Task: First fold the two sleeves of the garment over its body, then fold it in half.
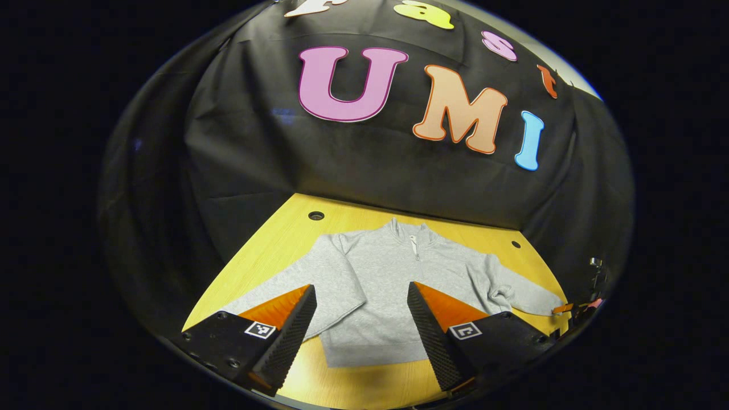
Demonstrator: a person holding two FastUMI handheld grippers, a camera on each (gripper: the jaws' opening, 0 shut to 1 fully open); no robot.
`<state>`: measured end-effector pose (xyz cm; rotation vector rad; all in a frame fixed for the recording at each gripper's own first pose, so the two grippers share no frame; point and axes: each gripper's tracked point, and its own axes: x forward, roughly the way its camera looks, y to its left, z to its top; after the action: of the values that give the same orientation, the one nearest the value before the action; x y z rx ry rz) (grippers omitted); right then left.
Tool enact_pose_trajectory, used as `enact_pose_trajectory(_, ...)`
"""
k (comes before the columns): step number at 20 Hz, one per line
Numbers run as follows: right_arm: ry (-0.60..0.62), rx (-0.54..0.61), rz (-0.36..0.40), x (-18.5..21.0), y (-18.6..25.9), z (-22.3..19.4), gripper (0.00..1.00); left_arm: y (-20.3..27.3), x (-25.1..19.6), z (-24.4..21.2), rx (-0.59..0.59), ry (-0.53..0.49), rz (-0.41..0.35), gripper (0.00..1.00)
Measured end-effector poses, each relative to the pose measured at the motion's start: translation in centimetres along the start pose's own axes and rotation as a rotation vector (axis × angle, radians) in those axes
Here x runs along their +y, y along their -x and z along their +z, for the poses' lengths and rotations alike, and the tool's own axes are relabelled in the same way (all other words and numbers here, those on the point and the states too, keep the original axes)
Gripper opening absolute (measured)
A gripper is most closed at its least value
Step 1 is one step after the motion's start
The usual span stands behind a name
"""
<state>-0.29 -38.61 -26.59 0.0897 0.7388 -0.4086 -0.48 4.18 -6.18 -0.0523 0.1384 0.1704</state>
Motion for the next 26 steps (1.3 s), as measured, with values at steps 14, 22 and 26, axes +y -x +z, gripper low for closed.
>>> enact_pose_trajectory(14, -0.041, 0.030, 0.031, 2.3, 0.2, -0.5, 0.15, -0.3, 0.4, -1.5, 0.028, 0.008, -0.016, 0.94)
enact_pose_trajectory(22, -0.074, -0.057, 0.076, 6.6, 4.2, 2.0, 0.15, 0.1, 2.3, -2.0, 0.021, 0.023, -0.039, 0.94)
enact_pose_trajectory(26, -0.068, -0.106, 0.124, 10.0, 7.4, 3.8, 0.15, 0.1, 3.5, -2.9, 0.027, 0.036, -0.064, 0.94)
